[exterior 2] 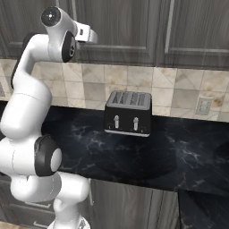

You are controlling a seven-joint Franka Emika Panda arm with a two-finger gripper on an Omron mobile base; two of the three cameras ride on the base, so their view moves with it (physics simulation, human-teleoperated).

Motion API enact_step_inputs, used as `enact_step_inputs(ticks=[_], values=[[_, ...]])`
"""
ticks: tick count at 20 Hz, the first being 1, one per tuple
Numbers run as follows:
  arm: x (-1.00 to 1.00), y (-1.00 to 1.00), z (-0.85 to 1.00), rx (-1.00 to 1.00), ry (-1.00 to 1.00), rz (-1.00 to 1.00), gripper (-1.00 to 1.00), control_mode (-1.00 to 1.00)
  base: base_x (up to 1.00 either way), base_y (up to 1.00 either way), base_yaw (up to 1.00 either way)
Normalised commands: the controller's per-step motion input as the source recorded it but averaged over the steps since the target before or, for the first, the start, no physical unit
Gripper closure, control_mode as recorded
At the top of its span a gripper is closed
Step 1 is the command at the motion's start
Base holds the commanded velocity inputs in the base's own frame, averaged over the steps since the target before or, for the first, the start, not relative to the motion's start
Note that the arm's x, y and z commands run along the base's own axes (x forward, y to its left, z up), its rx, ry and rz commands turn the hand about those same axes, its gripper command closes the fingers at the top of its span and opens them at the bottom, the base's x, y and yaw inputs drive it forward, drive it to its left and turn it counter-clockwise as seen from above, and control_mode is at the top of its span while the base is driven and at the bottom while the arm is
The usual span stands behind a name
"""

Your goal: Move the bowls from the cabinet to the plates on the dining table.

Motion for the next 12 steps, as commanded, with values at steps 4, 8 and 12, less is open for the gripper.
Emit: enact_step_inputs(ticks=[4,8,12], values=[[-0.39,-0.30,0.00,0.00,0.00,0.00,1.00,-1.00,0.00,0.00,0.00],[-0.67,-0.51,0.00,0.00,0.00,0.00,1.00,-1.00,0.00,0.00,0.00],[-0.69,-0.59,0.00,0.00,0.00,0.00,1.00,-1.00,0.00,0.00,0.00]])
